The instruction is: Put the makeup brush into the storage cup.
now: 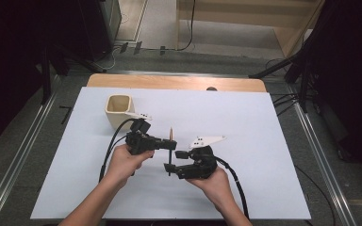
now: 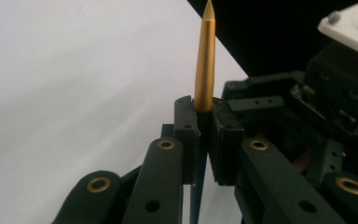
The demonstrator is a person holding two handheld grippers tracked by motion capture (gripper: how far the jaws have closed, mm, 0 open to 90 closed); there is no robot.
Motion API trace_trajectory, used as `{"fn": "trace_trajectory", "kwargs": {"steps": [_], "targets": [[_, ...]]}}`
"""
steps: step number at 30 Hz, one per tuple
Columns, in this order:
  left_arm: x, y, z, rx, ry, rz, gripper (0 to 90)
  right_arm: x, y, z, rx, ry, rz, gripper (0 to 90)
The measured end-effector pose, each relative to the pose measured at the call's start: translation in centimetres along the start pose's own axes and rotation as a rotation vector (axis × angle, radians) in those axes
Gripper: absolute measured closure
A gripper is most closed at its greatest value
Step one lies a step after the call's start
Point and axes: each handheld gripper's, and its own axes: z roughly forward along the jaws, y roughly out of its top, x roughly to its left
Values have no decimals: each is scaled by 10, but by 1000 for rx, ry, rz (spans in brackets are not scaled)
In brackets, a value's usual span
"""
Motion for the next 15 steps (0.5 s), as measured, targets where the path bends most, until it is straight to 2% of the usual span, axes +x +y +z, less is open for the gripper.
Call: {"fn": "trace_trajectory", "kwargs": {"steps": [4,10,15], "targets": [[-1,-1,2,15,-16,9,834,-4,-2,-4,0,19,-10,342],[-3,-1,5,10,-52,19,834,-8,-4,-6,-4,64,-10,372],[-3,-3,8,24,-70,25,834,-11,-6,-4,-25,94,23,423]]}}
